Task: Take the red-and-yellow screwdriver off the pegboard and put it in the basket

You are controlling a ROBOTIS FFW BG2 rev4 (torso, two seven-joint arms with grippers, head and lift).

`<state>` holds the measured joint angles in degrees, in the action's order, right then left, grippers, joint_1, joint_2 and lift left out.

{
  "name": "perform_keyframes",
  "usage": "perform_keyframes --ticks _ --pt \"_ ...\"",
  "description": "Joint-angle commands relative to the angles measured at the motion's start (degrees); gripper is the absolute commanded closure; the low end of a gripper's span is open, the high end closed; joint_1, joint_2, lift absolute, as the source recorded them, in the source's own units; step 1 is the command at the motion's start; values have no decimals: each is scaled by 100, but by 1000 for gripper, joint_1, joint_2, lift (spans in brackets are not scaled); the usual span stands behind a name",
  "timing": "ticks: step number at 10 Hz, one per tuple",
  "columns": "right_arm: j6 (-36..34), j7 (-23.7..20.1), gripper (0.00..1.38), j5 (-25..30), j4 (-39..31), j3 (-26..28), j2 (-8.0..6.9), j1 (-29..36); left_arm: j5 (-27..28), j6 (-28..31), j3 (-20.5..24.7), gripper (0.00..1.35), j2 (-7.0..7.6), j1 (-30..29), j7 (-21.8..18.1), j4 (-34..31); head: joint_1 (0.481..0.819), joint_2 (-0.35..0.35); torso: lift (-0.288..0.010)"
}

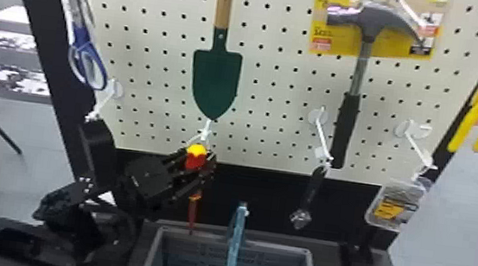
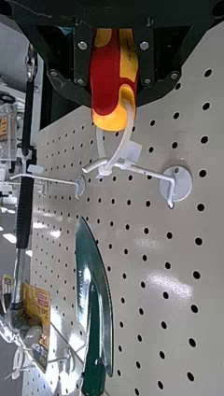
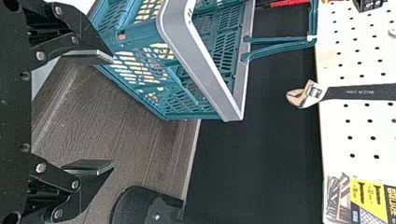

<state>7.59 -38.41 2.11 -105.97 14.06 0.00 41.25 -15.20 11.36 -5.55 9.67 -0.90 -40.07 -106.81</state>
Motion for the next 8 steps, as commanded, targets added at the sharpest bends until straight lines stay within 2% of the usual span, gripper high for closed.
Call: perform_keyframes --ticks 1,8 --pt "-3 0 472 0 0 0 -5 0 0 -2 1 1196 0 -11 -1 0 549 0 -100" --pt "-12 0 472 0 14 -9 -5 0 -9 -55 45 1196 -17 -48 52 -14 549 0 -100"
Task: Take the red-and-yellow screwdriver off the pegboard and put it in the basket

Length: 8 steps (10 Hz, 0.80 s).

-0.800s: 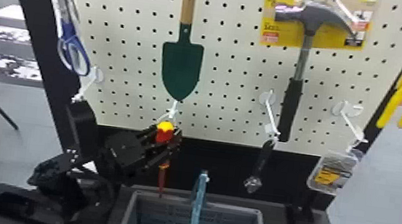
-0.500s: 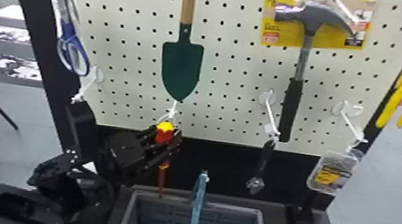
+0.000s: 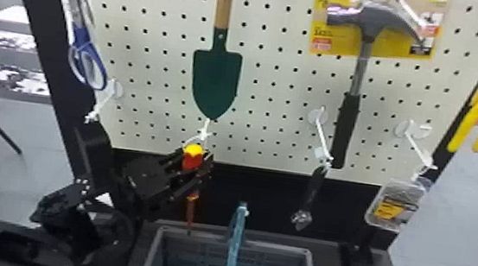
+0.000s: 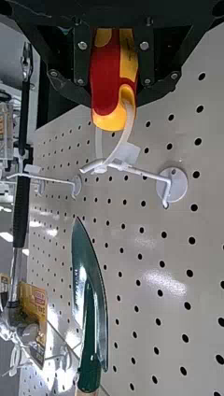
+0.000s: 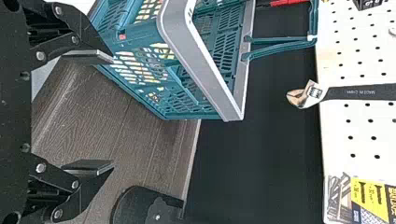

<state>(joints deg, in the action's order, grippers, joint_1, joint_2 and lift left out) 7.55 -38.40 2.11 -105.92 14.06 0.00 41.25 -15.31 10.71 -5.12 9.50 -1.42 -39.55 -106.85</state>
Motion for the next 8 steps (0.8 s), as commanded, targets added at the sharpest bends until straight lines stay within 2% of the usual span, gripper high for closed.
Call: perform_keyframes --ticks 1,8 --pt "-16 0 472 0 10 1 -5 0 1 19 2 1197 -1 3 9 -81 549 0 -100" --pt "-34 0 470 9 52 1 -5 0 37 186 81 1197 -18 -107 123 -418 549 0 -100"
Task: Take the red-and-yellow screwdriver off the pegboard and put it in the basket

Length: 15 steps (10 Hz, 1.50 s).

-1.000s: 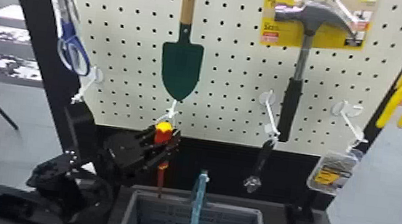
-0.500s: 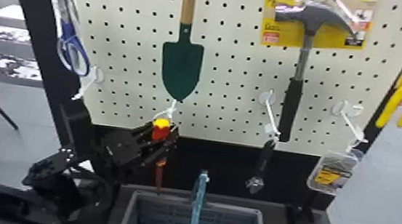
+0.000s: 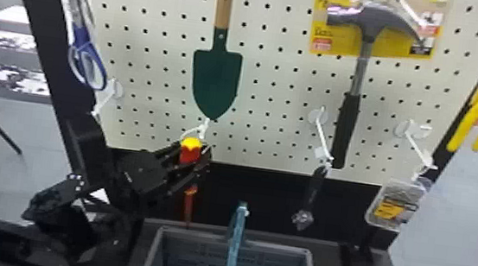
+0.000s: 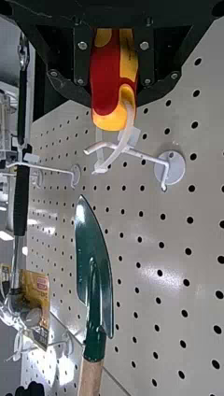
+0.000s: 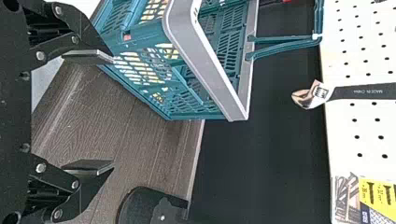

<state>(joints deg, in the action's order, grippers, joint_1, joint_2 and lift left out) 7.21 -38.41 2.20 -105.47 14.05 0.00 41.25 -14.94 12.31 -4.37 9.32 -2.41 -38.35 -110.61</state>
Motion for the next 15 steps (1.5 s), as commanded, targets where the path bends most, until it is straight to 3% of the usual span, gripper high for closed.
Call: perform_keyframes --ticks 1,7,12,15 --pt "-1 0 470 0 7 1 -5 0 0 43 7 1197 -18 -46 21 -98 549 0 -100" --pt "-18 -9 470 18 7 1 -5 12 -53 166 24 1197 -149 -366 91 -408 549 0 -100" --pt "-36 -27 470 44 7 1 -5 12 -246 122 235 1199 -431 -833 249 -562 549 0 -100" --pt "-45 -27 470 44 7 1 -5 25 -765 17 394 1204 -677 -1301 689 -604 549 0 -100"
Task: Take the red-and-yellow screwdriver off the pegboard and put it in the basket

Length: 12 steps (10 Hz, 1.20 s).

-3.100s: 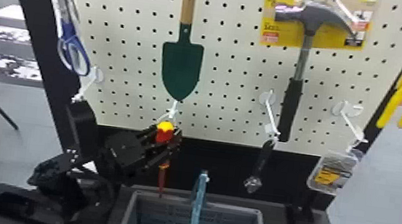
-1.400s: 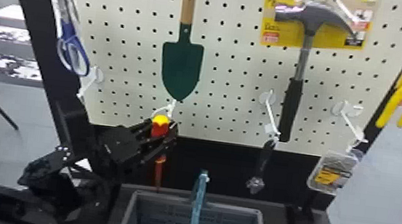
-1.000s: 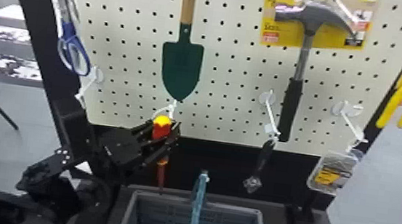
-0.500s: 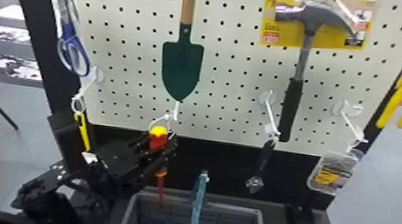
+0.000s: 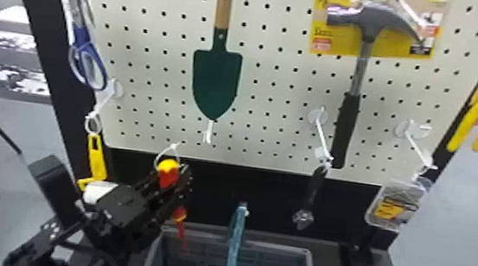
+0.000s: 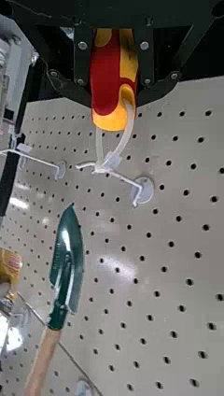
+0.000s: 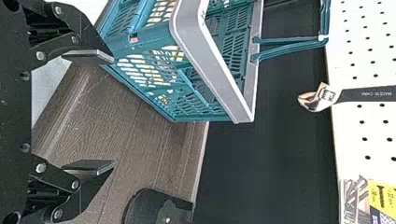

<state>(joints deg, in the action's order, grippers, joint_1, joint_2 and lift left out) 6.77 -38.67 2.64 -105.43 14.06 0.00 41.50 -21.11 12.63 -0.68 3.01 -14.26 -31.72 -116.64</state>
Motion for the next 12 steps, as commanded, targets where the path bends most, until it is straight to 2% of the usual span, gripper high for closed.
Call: perform_keyframes --ticks 1,2,4,7,12 --pt "0 0 470 0 3 1 -5 0 -429 -6 59 1204 -108 -275 175 -1 549 0 -100" --pt "0 0 470 0 3 1 -5 0 -834 -41 24 1204 -116 -399 395 13 549 0 -100" --pt "-9 0 470 0 3 1 -5 0 -1089 -129 -55 1204 -116 -472 597 13 549 0 -100" --pt "-35 0 470 0 3 1 -5 0 -1493 135 -240 1204 -116 -485 975 13 549 0 -100" --pt "-35 -9 470 -18 -11 1 -5 0 -1370 47 -495 1216 -46 -534 1080 196 549 0 -100"
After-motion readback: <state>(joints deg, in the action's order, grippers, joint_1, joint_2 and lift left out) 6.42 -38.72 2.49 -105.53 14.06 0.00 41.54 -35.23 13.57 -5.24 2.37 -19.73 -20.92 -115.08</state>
